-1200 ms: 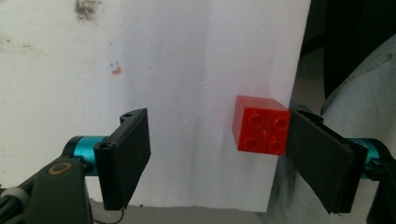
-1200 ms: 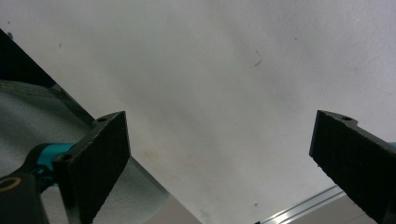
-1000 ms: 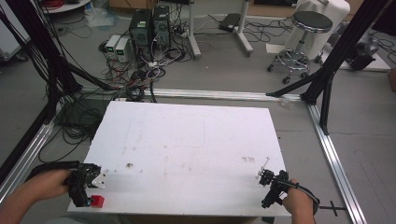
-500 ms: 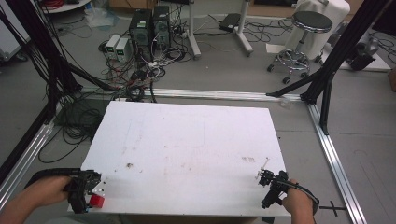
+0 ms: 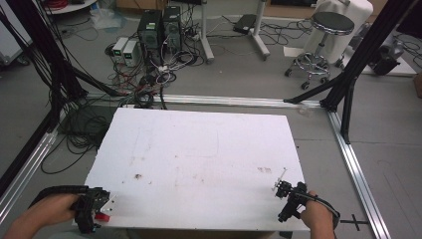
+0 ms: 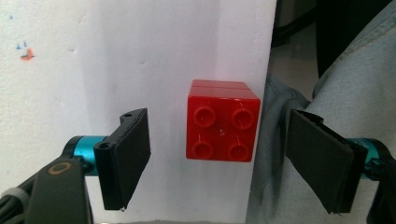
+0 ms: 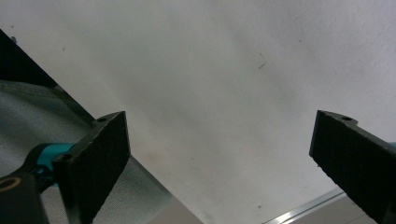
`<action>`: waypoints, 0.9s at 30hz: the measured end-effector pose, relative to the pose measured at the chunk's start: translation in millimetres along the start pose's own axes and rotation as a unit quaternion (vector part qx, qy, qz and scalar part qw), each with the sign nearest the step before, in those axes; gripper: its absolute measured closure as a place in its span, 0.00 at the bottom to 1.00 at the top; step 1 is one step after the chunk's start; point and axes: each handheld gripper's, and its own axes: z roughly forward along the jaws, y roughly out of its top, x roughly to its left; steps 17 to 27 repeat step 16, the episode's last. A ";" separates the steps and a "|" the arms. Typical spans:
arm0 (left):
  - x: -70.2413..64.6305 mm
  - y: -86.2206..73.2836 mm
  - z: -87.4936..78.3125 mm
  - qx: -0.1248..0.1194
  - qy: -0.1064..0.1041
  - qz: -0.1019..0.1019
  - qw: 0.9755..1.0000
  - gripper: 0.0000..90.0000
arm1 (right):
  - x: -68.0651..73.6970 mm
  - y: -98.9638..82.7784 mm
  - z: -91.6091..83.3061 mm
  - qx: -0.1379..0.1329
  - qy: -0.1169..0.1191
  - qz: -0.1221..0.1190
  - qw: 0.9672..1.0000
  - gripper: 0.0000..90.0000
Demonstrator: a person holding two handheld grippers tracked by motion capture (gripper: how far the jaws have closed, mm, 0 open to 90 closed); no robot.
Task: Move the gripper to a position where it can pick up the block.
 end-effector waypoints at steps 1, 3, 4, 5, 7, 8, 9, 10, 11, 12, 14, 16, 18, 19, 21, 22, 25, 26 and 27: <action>0.0 0.0 2.1 0.000 -0.002 0.000 1.000 0.25 | 0.1 0.0 -0.1 0.000 0.000 0.000 1.000 0.05; -0.5 0.7 7.9 0.002 -0.005 0.002 1.000 0.25 | 0.0 -0.2 -0.2 0.000 0.001 0.000 1.000 0.05; -0.5 0.7 7.9 0.002 -0.005 0.002 1.000 0.25 | 0.0 -0.2 -0.2 0.000 0.001 0.000 1.000 0.05; -0.5 0.9 9.4 0.004 -0.007 0.001 1.000 0.25 | 0.2 -0.3 -0.2 0.000 0.002 0.001 1.000 0.05; -0.8 0.9 11.8 0.003 -0.008 0.000 1.000 0.25 | -0.1 -0.7 -0.1 0.001 0.002 0.002 1.000 0.05; -0.7 0.9 12.2 0.003 -0.008 0.000 1.000 0.25 | -0.2 -0.9 0.0 0.000 0.002 0.002 1.000 0.05; -0.8 0.8 12.3 0.002 -0.008 0.000 1.000 0.25 | -0.2 -0.9 0.0 0.000 0.002 0.002 1.000 0.05; -0.8 0.6 12.1 0.001 -0.009 0.000 1.000 0.25 | 0.1 -1.2 0.3 0.001 0.003 0.004 1.000 0.05; -0.7 0.6 11.7 0.002 -0.012 0.000 1.000 0.25 | 0.1 -1.2 0.3 0.001 0.003 0.004 1.000 0.05; -0.6 0.5 11.4 0.002 -0.013 -0.001 1.000 0.25 | 0.3 -1.2 0.2 0.001 0.003 0.005 1.000 0.05; -0.5 0.5 11.1 0.002 -0.009 0.000 1.000 0.25 | 0.0 -0.8 0.0 0.002 0.004 0.003 1.000 0.05; -0.4 0.6 11.1 0.003 -0.010 0.000 1.000 0.25 | 0.5 -0.6 -0.2 0.002 0.004 0.004 1.000 0.05; -0.4 0.6 11.1 0.003 -0.010 0.000 1.000 0.25 | 0.5 -0.6 -0.2 0.002 0.004 0.004 1.000 0.05; -0.4 0.6 11.1 0.003 -0.010 0.000 1.000 0.25 | 0.5 -0.6 -0.2 0.002 0.004 0.004 1.000 0.05; -0.4 0.6 11.1 0.003 -0.010 0.000 1.000 0.25 | 0.5 -0.6 -0.2 0.002 0.004 0.004 1.000 0.05; -0.4 0.6 11.1 0.003 -0.010 0.000 1.000 0.25 | 0.5 -0.6 -0.2 0.002 0.004 0.004 1.000 0.05; -0.4 0.6 11.1 0.003 -0.010 0.000 1.000 0.25 | 0.5 -0.6 -0.2 0.002 0.004 0.004 1.000 0.05; -0.4 0.6 11.1 0.003 -0.010 0.000 1.000 0.25 | 0.5 -0.6 -0.2 0.002 0.004 0.004 1.000 0.05; -0.4 0.6 11.1 0.003 -0.010 0.000 1.000 0.25 | 0.5 -0.6 -0.2 0.002 0.004 0.004 1.000 0.05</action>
